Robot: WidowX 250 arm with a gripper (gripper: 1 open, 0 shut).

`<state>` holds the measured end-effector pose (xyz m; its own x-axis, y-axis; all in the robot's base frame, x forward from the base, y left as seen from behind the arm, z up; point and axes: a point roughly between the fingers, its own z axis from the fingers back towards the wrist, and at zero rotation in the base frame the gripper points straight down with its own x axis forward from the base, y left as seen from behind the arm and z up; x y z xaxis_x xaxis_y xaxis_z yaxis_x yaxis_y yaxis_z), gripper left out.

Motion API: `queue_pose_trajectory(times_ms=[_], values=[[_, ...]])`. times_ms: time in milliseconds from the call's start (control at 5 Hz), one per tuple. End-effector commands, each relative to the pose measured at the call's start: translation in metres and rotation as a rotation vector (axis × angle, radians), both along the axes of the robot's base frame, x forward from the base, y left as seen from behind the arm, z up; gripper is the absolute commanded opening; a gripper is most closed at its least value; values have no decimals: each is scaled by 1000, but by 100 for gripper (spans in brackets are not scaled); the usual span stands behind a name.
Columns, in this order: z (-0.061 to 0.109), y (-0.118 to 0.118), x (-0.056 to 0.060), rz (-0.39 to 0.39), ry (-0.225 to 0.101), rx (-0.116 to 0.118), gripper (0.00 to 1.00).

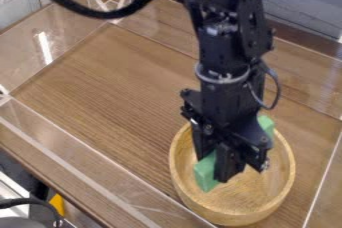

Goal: Put the green block in the brown bowl

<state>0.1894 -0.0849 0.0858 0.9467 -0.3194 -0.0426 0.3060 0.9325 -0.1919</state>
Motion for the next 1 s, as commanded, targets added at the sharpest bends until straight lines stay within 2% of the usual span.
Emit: queue_pose_trajectory(times_ms=[0,200,400,800], values=[[21,4,12,0,-51,-18,0],[28,-1,16,23,-52,-22,0],[32,-9,12,33,-45,-27,0],[23,-16,-7,-18,-37,-44,0]])
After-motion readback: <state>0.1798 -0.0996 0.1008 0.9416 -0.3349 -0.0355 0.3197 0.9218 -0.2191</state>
